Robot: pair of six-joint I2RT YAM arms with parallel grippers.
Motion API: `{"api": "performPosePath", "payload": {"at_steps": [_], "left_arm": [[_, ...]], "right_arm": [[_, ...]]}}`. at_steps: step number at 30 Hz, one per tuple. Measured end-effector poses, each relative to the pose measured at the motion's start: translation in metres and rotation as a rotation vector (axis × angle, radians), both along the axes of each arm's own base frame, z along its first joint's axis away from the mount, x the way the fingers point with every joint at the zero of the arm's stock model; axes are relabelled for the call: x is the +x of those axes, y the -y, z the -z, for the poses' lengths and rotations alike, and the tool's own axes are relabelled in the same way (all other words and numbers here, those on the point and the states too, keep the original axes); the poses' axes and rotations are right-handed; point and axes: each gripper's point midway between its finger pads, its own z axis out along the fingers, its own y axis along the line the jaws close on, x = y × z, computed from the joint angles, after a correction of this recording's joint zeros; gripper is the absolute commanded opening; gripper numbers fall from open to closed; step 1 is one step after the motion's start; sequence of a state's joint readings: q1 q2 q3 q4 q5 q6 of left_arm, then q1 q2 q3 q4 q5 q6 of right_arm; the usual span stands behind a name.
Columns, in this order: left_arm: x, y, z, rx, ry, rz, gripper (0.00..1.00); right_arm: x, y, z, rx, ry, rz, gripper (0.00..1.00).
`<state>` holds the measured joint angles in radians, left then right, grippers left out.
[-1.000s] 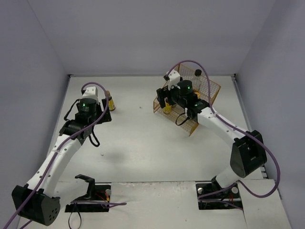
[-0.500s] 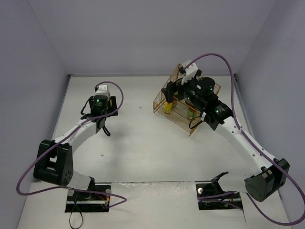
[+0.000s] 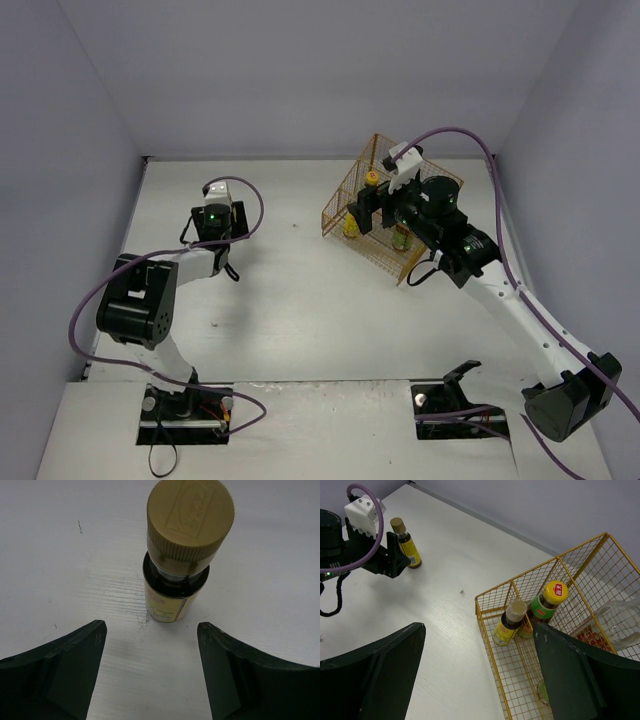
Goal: Organize the condiment bottles
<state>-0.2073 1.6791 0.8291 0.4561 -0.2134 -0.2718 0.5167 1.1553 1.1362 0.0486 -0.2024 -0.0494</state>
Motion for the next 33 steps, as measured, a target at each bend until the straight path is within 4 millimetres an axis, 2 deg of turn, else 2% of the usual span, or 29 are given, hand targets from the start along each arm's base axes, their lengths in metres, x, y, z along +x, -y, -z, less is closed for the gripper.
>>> {"api": "performPosePath", "payload": {"at_steps": [5,10,12,15,16,19,20,24,25,28,30,33], "left_arm": [[0.014,0.002,0.015,0.005,-0.001,0.000,0.73],[0.039,0.006,0.008,0.000,0.050,-0.005,0.73],[0.048,0.007,0.004,-0.002,0.073,-0.012,0.69],[0.054,0.007,0.004,-0.003,0.085,-0.017,0.57],[0.055,0.007,0.005,-0.003,0.083,-0.018,0.48],[0.054,0.007,0.008,-0.004,0.077,-0.020,0.34],[0.054,0.007,0.008,-0.003,0.076,-0.018,0.23],[0.050,0.009,0.008,-0.009,0.062,-0.005,0.03],[0.046,0.010,0.007,-0.012,0.048,0.005,0.00],[0.034,0.016,-0.002,-0.031,0.023,0.050,0.00],[0.025,0.025,-0.015,-0.058,0.019,0.104,0.00],[0.011,0.045,-0.046,-0.115,0.036,0.220,0.00]], "right_arm": [[-0.001,0.001,0.004,-0.009,-0.014,0.004,0.93],[-0.002,0.002,0.008,-0.018,-0.027,0.004,0.94],[-0.003,0.003,0.009,-0.024,-0.032,0.005,0.94],[-0.003,0.004,0.012,-0.031,-0.040,0.012,0.94],[-0.003,0.005,0.013,-0.033,-0.043,0.013,0.94],[-0.003,0.005,0.014,-0.035,-0.045,0.013,0.94],[-0.003,0.005,0.014,-0.036,-0.045,0.012,0.94],[-0.002,0.005,0.015,-0.040,-0.047,0.012,0.94],[-0.002,0.005,0.016,-0.042,-0.047,0.011,0.93],[-0.002,0.004,0.016,-0.045,-0.050,0.010,0.92],[-0.002,0.003,0.015,-0.043,-0.049,0.005,0.91],[-0.001,-0.001,0.008,-0.031,-0.042,-0.011,0.90]]}}
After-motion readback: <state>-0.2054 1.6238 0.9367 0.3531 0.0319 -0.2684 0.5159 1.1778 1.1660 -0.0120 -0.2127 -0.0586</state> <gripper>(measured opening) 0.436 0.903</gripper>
